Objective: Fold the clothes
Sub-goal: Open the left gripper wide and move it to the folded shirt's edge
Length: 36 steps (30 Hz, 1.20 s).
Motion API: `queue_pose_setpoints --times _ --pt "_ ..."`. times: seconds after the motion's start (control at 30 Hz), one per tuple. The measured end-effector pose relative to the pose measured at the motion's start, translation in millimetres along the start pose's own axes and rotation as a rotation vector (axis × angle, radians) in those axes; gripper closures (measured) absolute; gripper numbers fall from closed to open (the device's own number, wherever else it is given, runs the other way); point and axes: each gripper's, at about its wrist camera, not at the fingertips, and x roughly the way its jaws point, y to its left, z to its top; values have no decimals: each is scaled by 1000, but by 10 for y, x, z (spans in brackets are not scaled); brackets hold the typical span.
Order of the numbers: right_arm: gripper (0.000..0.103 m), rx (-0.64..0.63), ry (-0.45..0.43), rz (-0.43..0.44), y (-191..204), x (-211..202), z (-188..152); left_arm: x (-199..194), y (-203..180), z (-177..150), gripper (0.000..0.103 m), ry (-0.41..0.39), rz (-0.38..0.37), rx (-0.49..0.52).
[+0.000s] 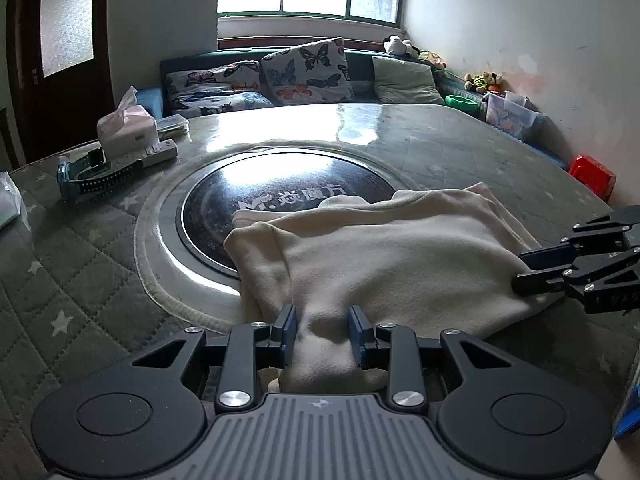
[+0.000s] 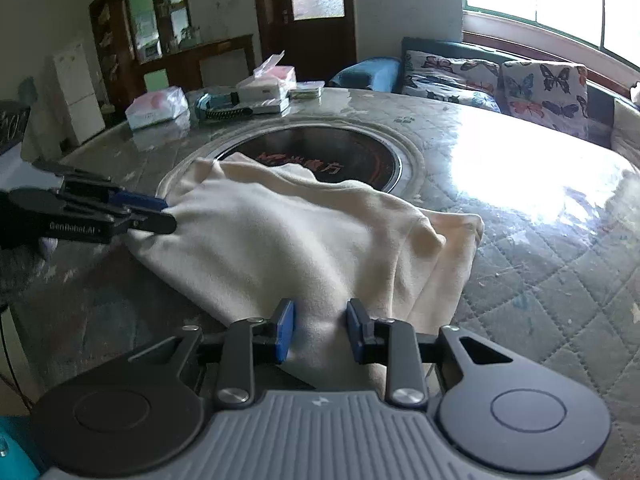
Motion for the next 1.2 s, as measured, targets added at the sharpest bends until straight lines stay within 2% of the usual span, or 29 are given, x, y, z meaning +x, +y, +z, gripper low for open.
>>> queue_pose_setpoints --times 0.27,0.43,0.57,0.83,1.07,1.2 --pt "75 -21 53 13 20 -141 -30 -74 -35 21 72 14 -38 15" --pt "75 4 6 5 -40 -153 137 -87 42 204 69 -23 -20 -1" --pt "75 26 -30 -22 -118 -4 321 18 70 306 69 -25 1 -3" --pt "77 127 -8 -82 -361 352 377 293 132 312 68 21 46 -7" --pt "75 92 -26 -79 -253 288 403 273 100 313 52 18 60 -9" --pt "70 63 -40 -75 -148 220 437 229 78 300 47 13 65 -4"
